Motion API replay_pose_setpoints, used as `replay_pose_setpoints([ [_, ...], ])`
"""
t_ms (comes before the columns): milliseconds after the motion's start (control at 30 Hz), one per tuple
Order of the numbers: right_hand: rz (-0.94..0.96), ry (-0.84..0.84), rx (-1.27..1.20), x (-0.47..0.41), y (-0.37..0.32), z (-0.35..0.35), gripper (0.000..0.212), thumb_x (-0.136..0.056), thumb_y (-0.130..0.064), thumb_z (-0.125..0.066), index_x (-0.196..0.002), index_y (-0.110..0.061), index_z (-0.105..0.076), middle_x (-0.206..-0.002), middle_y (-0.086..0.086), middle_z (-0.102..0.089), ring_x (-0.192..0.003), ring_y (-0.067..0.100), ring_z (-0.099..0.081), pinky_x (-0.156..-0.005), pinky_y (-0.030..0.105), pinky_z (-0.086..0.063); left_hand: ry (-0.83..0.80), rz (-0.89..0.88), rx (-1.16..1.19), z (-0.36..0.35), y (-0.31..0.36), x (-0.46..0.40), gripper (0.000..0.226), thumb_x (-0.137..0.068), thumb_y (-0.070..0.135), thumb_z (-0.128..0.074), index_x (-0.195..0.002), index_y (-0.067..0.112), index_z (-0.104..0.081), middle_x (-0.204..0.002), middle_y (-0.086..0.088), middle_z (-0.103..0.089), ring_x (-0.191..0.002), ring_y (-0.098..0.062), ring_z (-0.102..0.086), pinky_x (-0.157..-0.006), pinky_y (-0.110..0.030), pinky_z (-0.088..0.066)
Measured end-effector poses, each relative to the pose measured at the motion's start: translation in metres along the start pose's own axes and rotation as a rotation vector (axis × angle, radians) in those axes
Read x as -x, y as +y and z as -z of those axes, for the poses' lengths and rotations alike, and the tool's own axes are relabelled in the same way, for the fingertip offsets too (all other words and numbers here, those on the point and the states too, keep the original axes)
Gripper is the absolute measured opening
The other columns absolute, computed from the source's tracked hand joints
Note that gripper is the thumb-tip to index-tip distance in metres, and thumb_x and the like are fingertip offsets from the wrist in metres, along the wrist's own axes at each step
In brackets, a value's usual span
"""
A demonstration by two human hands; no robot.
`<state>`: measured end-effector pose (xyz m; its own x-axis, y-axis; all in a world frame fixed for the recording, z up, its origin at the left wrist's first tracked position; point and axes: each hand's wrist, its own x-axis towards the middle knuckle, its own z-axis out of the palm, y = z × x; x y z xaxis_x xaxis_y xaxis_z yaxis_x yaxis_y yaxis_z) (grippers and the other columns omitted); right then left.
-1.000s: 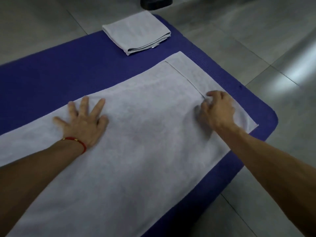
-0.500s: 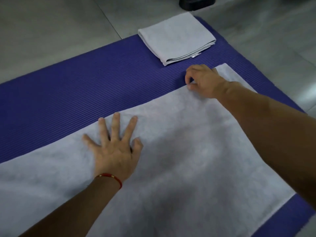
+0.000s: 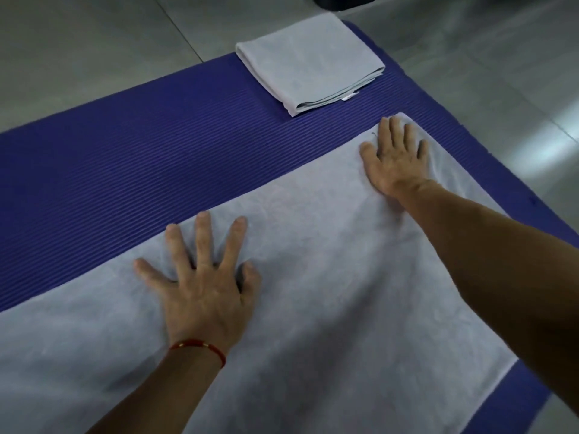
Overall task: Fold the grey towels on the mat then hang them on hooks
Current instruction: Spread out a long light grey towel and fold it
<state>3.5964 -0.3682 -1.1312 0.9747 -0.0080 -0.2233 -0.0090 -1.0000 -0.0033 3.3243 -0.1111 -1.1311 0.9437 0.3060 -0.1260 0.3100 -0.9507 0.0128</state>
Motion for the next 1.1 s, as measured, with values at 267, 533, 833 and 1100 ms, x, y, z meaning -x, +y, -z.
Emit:
replay_pose_setpoints([
  [267, 0.284, 0.039, -0.182, 0.179, -0.065, -0.024, 0.074, -0.103, -0.058, -0.008, -0.163, -0.016, 0.0, -0.171, 0.007, 0.009, -0.156, 0.028, 0.013, -0.125, 0.055, 0.003, -0.028, 0.019, 0.019, 0.0, -0.002, -0.002, 0.067, -0.093, 0.059, -0.009, -0.157, 0.047, 0.005, -0.169, -0.004, -0.001, -0.153, -0.043, 0.0, -0.106, -0.081, -0.01],
  [533, 0.398, 0.071, -0.042, 0.36, -0.106, -0.086, 0.082, -0.098, -0.062, -0.029, -0.161, -0.009, -0.021, -0.168, 0.02, -0.013, -0.155, 0.041, -0.008, -0.12, 0.066, -0.016, -0.024, -0.205, 0.333, 0.003, -0.058, 0.025, 0.06, -0.094, 0.047, -0.023, -0.153, 0.046, -0.031, -0.168, 0.008, -0.014, -0.156, -0.02, -0.004, -0.124, -0.052, 0.006],
  [833, 0.786, 0.089, -0.123, 0.482, -0.17, -0.11, 0.085, -0.083, -0.059, -0.055, -0.153, -0.012, -0.044, -0.163, 0.018, -0.03, -0.151, 0.046, -0.023, -0.11, 0.075, -0.026, -0.089, 0.377, 0.169, -0.011, -0.326, 0.138, 0.056, -0.098, 0.065, -0.005, -0.152, 0.057, 0.008, -0.167, 0.015, 0.012, -0.155, -0.021, 0.013, -0.117, -0.068, 0.007],
  [1100, 1.3, 0.0, -0.135, 0.562, -0.22, -0.123, 0.075, -0.082, -0.057, -0.057, -0.15, -0.027, -0.045, -0.165, 0.003, -0.03, -0.154, 0.035, -0.022, -0.113, 0.07, -0.024, -0.059, 0.262, 0.279, -0.008, -0.331, 0.244, 0.072, -0.094, 0.065, -0.005, -0.159, 0.039, -0.015, -0.169, 0.007, 0.0, -0.156, -0.02, 0.002, -0.123, -0.054, -0.004],
])
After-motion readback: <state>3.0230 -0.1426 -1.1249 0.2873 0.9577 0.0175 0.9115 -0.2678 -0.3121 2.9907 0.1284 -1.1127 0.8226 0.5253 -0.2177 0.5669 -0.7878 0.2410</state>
